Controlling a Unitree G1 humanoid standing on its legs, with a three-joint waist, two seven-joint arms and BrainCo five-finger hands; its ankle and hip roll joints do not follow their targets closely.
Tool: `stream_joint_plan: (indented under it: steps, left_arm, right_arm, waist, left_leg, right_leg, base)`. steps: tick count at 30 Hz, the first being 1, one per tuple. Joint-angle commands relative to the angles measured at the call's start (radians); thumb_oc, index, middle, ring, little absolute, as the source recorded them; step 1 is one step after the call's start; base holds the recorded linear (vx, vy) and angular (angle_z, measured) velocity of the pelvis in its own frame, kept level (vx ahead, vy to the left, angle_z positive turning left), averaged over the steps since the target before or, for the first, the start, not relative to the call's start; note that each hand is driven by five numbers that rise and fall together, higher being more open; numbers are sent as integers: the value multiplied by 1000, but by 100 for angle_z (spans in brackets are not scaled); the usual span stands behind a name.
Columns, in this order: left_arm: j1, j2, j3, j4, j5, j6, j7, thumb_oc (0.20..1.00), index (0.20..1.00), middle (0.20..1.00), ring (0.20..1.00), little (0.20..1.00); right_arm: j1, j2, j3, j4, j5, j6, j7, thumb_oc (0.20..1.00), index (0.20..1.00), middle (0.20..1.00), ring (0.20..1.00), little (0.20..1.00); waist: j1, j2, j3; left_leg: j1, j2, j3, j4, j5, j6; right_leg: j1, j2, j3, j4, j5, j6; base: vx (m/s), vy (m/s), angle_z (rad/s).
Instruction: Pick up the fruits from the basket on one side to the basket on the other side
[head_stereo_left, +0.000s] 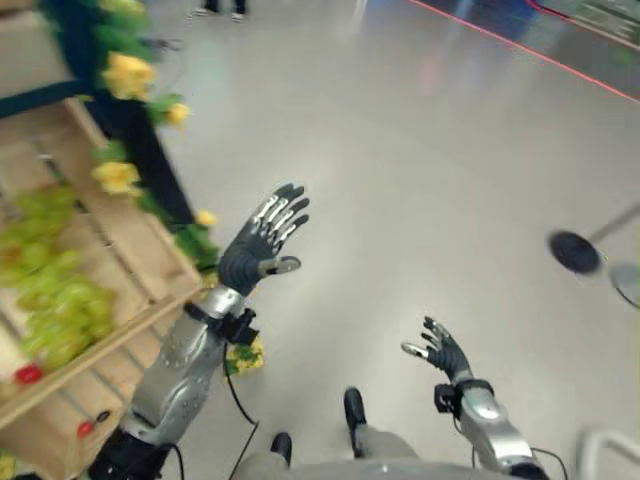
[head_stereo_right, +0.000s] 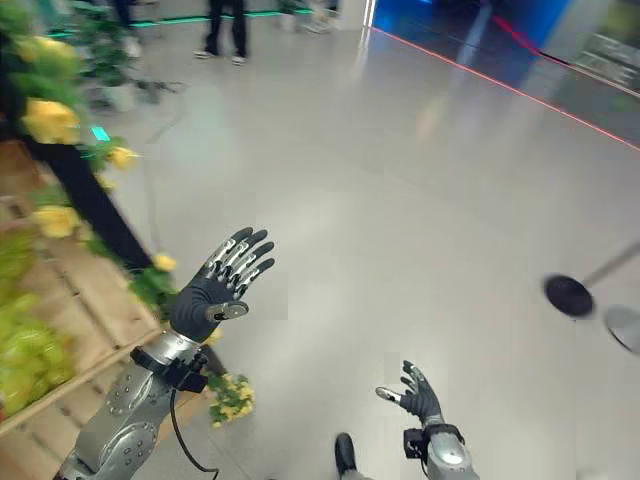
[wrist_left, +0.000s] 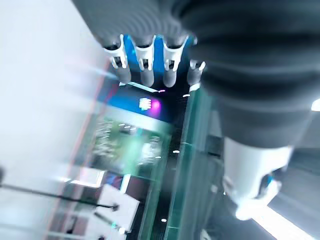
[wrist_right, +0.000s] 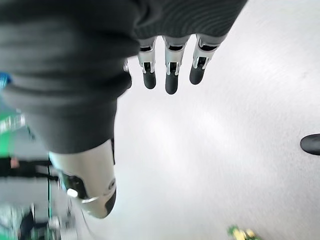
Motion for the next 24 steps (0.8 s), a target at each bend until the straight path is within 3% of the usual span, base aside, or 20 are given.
stream_joint_plan:
  steps: [1, 3, 4, 5, 6, 7, 9, 11, 12, 14, 15, 18, 19, 20, 21, 22, 23, 24]
  left_arm:
    - [16, 8, 35, -82, 44, -14, 2, 1000, 1000, 1000, 1000, 1000]
    - [22, -10, 22, -51, 65, -4, 12, 1000, 1000, 1000, 1000, 1000]
    - [29, -15, 23, -31, 87, -2, 22, 1000, 1000, 1000, 1000, 1000]
    - [28, -15, 22, -29, 88, -3, 22, 1000, 1000, 1000, 1000, 1000]
    - [35, -17, 46, -13, 112, -6, 40, 1000, 1000, 1000, 1000, 1000]
    - [43, -14, 65, -6, 117, 0, 31, 1000, 1000, 1000, 1000, 1000]
    - [64, -29, 109, 20, 141, -1, 43, 1000, 1000, 1000, 1000, 1000]
    - [65, -56, 114, 34, 136, 0, 60, 1000, 1000, 1000, 1000, 1000]
    - [64, -83, 101, 59, 131, -2, 67, 1000, 1000, 1000, 1000, 1000]
    - [62, -98, 99, 73, 126, -3, 74, 1000, 1000, 1000, 1000, 1000]
    - [45, -121, 90, 80, 106, -13, 90, 1000, 1000, 1000, 1000, 1000]
    - [42, -137, 87, 93, 109, -14, 92, 1000, 1000, 1000, 1000, 1000]
    - [47, -155, 91, 117, 91, -21, 102, 1000, 1000, 1000, 1000, 1000]
    - [58, -163, 97, 120, 83, -24, 110, 1000, 1000, 1000, 1000, 1000]
    - [67, -166, 101, 118, 78, -25, 112, 1000, 1000, 1000, 1000, 1000]
    - [74, -170, 101, 116, 73, -29, 116, 1000, 1000, 1000, 1000, 1000]
    - [86, -183, 100, 115, 70, -30, 123, 1000, 1000, 1000, 1000, 1000]
    - [88, -199, 90, 124, 71, -28, 130, 1000, 1000, 1000, 1000, 1000]
  right_arm:
    - [27, -31, -42, -124, 3, -51, -19, 1000, 1000, 1000, 1000, 1000]
    - [67, -31, -67, -173, 11, -55, -19, 1000, 1000, 1000, 1000, 1000]
    - [65, -24, -72, -171, 19, -54, -29, 1000, 1000, 1000, 1000, 1000]
    - [66, -24, -71, -172, 19, -53, -30, 1000, 1000, 1000, 1000, 1000]
    - [65, -24, -78, -185, 4, -60, -39, 1000, 1000, 1000, 1000, 1000]
    - [62, -24, -78, -197, -3, -58, -40, 1000, 1000, 1000, 1000, 1000]
    - [46, -16, -71, -216, -20, -65, -46, 1000, 1000, 1000, 1000, 1000]
    - [44, -16, -68, -256, -25, -70, -51, 1000, 1000, 1000, 1000, 1000]
    - [62, -24, -69, -275, -18, -68, -54, 1000, 1000, 1000, 1000, 1000]
    - [63, -39, -70, -302, -22, -68, -59, 1000, 1000, 1000, 1000, 1000]
    - [61, -64, -74, -344, 0, -77, -62, 1000, 1000, 1000, 1000, 1000]
    - [60, -77, -73, -350, 0, -79, -62, 1000, 1000, 1000, 1000, 1000]
    - [54, -96, -60, -358, 4, -82, -57, 1000, 1000, 1000, 1000, 1000]
    - [50, -101, -55, -358, 11, -84, -56, 1000, 1000, 1000, 1000, 1000]
    - [50, -110, -51, -367, 16, -85, -51, 1000, 1000, 1000, 1000, 1000]
    - [50, -121, -50, -381, 17, -90, -52, 1000, 1000, 1000, 1000, 1000]
    - [45, -131, -40, -385, 7, -92, -49, 1000, 1000, 1000, 1000, 1000]
    - [45, -131, -37, -386, 4, -96, -58, 1000, 1000, 1000, 1000, 1000]
  waist:
    - [-18, -18, -36]
    - [-34, -15, -46]
    - [-31, -5, -60]
    - [-29, -4, -59]
    - [-12, 4, -64]
    - [0, 6, -70]
    - [44, 17, -81]
    - [43, 18, -84]
    - [10, 22, -96]
    - [6, 40, -95]
    - [-28, 63, -81]
    - [-37, 79, -80]
    - [-37, 91, -69]
    - [-34, 88, -61]
    - [-32, 70, -49]
    - [-19, 61, -31]
    - [-4, 56, -25]
    - [27, 58, -14]
  left_leg:
    - [-20, 13, -103, -124, 45, -17]
    - [-17, 27, -67, -124, 36, -21]
    - [-4, 48, -18, -124, 29, -31]
    - [-2, 49, -16, -124, 27, -32]
    - [21, 76, 57, -124, 19, -48]
    - [27, 82, 95, -124, 22, -53]
    - [80, 105, 204, -120, -17, -61]
    - [99, 111, 269, -113, -23, -57]
    - [135, 107, 290, -111, -40, -60]
    - [145, 109, 290, -80, -54, -59]
    - [136, 120, 294, -2, -78, -70]
    - [121, 141, 301, 80, -99, -84]
    - [74, 201, 245, 287, -30, -136]
    - [51, 210, 191, 394, 20, -152]
    - [4, 190, 158, 480, 71, -153]
    - [-61, 142, 85, 591, 73, -155]
    - [-85, 33, -10, 619, 43, -126]
    - [-182, -101, -98, 540, -14, -78]
  right_leg:
    - [-3, -18, 97, -16, 52, 45]
    - [13, -18, 122, -16, 45, 45]
    - [28, -49, 64, -50, 60, 55]
    - [32, -48, 65, -54, 62, 55]
    - [39, -104, -93, -70, 79, 71]
    - [42, -133, -189, -69, 86, 70]
    - [82, -214, -453, 1, 78, 93]
    - [95, -233, -534, 37, 50, 78]
    - [97, -187, -455, -1, 43, 66]
    - [89, -166, -422, 14, 33, 51]
    - [79, -132, -376, 7, -1, 28]
    - [83, -102, -355, 0, -24, 5]
    - [105, -32, -301, -25, -60, -43]
    - [120, -1, -267, -44, -77, -67]
    - [129, 11, -250, -67, -74, -99]
    - [145, 26, -209, -88, -76, -115]
    - [148, 42, -152, -88, -89, -124]
    - [177, 68, -69, -100, -102, -113]
  base:
    - [-99, -22, -84]
    - [-73, -69, -33]
    - [-13, -67, -34]
    - [-40, -81, -69]
    - [-45, -32, -130]
    - [-65, -38, -204]
    - [59, -25, -213]
    - [130, -184, -160]
    - [162, -237, -144]
    - [162, -165, -61]
    - [97, -152, -20]
    - [138, -190, -84]
    - [253, -320, -71]
    - [268, -422, -101]
    - [153, -279, -146]
    - [152, -186, -164]
    - [324, -105, -213]
    - [263, -32, -176]
